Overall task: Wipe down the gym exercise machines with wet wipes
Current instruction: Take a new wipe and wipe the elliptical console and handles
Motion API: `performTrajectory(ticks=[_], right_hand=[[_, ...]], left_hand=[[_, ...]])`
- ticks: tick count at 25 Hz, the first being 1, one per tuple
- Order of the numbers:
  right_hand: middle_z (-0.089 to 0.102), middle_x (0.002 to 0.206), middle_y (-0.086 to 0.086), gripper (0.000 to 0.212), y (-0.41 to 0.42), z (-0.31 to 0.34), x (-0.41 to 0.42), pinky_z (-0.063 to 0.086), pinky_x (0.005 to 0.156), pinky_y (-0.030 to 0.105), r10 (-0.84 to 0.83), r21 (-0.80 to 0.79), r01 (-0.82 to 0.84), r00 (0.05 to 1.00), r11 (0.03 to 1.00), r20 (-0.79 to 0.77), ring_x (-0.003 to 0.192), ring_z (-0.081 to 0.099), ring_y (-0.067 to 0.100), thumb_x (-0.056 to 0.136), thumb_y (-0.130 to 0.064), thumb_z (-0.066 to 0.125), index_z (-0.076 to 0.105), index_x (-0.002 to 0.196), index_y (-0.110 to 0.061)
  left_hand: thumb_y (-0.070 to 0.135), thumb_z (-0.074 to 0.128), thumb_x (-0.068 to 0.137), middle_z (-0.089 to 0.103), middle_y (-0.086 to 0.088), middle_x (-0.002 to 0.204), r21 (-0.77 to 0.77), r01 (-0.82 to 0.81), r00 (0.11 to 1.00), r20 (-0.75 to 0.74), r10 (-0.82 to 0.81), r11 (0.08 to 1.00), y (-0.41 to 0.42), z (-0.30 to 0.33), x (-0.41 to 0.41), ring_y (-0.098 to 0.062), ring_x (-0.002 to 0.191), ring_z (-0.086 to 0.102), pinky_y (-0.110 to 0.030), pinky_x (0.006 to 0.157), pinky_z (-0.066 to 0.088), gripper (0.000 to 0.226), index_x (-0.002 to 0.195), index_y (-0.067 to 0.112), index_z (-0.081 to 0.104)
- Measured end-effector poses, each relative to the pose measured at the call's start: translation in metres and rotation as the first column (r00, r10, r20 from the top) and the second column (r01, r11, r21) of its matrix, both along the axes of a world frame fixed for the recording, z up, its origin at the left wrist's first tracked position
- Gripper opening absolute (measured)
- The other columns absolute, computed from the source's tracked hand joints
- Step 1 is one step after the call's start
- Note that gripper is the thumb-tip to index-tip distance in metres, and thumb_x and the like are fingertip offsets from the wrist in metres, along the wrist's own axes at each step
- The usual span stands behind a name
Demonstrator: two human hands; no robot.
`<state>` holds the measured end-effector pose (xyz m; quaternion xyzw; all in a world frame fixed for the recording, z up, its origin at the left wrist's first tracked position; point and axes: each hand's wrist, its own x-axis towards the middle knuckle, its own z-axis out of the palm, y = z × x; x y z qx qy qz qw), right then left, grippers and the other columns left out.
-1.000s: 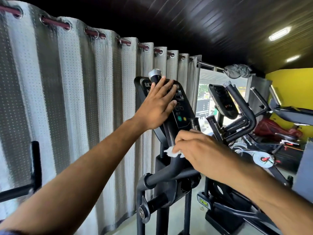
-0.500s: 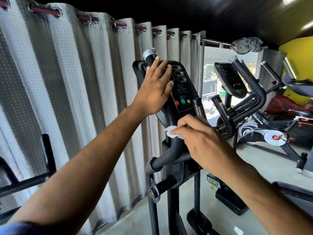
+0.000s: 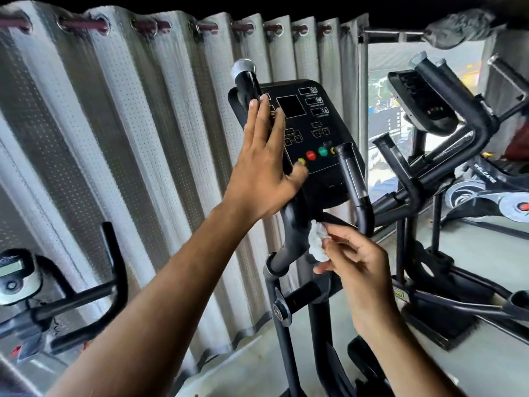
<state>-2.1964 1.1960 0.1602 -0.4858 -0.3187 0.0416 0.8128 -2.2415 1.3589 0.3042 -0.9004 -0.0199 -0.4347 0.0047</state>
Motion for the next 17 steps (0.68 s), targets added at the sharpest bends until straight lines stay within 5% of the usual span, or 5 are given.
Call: performTrajectory(ticks=[4,9,12,17], right_hand=[[0.067,0.086,0.001,0.018,0.025,0.0,-0.001,0.051,0.049,0.038,-0.042,0.092,0.036,0.997,0.995,0.065,0.052,0.058,0.016,0.098,-0.017,0.06,0.075,0.101,-0.025],[0.059,0.09,0.003,0.013,0.048,-0.037,0.014,0.051,0.055,0.042,-0.116,0.077,0.102,0.968,0.992,0.221,0.066,0.063,0.031,0.101,-0.017,0.053,0.065,0.096,-0.014],[0.061,0.094,-0.003,0.011,0.074,-0.063,0.032,0.052,0.071,0.033,-0.109,0.046,0.101,0.965,0.994,0.239,0.081,0.066,0.023,0.098,-0.018,0.056,0.065,0.1,-0.023],[0.065,0.092,0.009,0.018,0.127,-0.116,0.078,0.041,0.076,0.014,-0.085,-0.151,0.141,0.942,0.979,0.326,0.085,0.064,0.021,0.094,-0.014,0.057,0.073,0.096,-0.008]], left_hand=[[0.04,0.04,0.102,0.003,-0.028,0.17,0.002,-0.011,0.999,0.032,0.011,1.0,-0.011,-0.012,-0.005,-0.04,0.159,-0.005,-0.041,0.131,0.002,0.079,0.16,-0.008,0.017],[0.025,0.041,0.101,0.0,-0.036,0.166,-0.069,-0.063,0.997,0.034,0.066,0.996,-0.029,-0.021,-0.007,-0.049,0.157,-0.006,-0.053,0.13,0.002,0.072,0.157,-0.014,0.017],[0.018,0.042,0.097,0.0,-0.038,0.165,-0.073,-0.143,0.989,0.023,0.145,0.987,-0.041,-0.031,-0.008,-0.051,0.156,-0.005,-0.059,0.129,0.005,0.072,0.157,-0.014,0.019],[0.017,0.044,0.1,0.002,-0.038,0.166,-0.076,-0.233,0.972,0.002,0.234,0.97,-0.049,-0.035,-0.009,-0.051,0.156,-0.004,-0.062,0.127,0.009,0.07,0.156,-0.015,0.017]])
